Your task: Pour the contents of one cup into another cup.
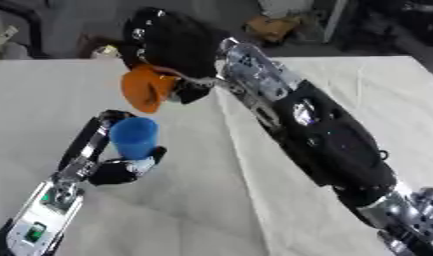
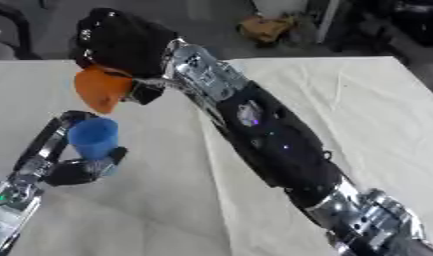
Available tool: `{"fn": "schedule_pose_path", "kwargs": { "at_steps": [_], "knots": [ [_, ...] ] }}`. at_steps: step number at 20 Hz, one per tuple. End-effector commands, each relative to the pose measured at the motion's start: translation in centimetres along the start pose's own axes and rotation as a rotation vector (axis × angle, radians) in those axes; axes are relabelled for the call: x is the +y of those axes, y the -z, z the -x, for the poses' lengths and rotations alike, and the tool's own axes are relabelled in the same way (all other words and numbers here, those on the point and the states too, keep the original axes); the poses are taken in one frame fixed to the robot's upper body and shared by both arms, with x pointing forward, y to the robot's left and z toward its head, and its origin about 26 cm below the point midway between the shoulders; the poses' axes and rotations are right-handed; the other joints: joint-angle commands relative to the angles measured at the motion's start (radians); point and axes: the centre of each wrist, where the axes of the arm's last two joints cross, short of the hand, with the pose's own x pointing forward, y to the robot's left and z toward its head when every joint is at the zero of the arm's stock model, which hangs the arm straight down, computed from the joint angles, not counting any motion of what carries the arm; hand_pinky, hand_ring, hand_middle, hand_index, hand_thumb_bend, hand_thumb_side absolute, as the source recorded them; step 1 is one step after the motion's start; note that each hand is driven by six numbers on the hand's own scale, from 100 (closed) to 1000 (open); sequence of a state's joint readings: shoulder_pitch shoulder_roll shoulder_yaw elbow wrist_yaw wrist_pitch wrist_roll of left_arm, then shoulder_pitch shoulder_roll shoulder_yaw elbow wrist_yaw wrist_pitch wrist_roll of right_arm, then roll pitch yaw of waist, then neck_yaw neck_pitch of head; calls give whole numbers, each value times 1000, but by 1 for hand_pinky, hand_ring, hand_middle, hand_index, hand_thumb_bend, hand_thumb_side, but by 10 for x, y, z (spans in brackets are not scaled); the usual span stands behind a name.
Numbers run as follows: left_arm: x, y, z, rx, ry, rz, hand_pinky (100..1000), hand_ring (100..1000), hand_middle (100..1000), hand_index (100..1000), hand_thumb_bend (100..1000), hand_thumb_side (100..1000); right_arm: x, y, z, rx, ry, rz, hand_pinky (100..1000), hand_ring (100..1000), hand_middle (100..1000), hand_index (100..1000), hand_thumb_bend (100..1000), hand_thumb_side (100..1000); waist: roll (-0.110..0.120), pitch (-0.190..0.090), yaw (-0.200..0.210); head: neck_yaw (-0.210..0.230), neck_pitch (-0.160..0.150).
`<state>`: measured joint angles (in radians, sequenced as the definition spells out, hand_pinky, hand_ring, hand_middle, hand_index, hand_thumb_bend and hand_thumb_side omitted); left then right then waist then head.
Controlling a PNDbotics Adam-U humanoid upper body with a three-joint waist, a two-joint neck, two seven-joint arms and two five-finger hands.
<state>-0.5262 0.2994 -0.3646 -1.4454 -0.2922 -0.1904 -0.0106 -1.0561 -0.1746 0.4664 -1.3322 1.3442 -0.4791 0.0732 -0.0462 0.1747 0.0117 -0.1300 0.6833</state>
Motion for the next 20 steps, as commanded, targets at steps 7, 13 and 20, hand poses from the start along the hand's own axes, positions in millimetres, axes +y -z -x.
{"fn": "schedule_pose_path", "kwargs": {
  "at_steps": [7, 13, 20],
  "knots": [
    [10, 2, -2, -14, 20, -6, 570, 381, 167, 482, 100, 342, -11, 2, 6, 0, -90, 8, 800, 770, 435, 592, 288, 100, 2, -21, 1, 2, -9],
    [10, 2, -2, -16, 21, -3, 571, 382, 168, 483, 100, 346, -10, 3, 6, -6, -110, 5, 800, 770, 436, 595, 292, 100, 3, -22, 2, 1, -10],
    [11, 2, -3, -19, 20, -3, 573, 383, 170, 483, 100, 353, -10, 4, 6, -7, -119, 9, 800, 770, 435, 595, 296, 100, 3, -23, 4, 1, -11]
  ]
}}
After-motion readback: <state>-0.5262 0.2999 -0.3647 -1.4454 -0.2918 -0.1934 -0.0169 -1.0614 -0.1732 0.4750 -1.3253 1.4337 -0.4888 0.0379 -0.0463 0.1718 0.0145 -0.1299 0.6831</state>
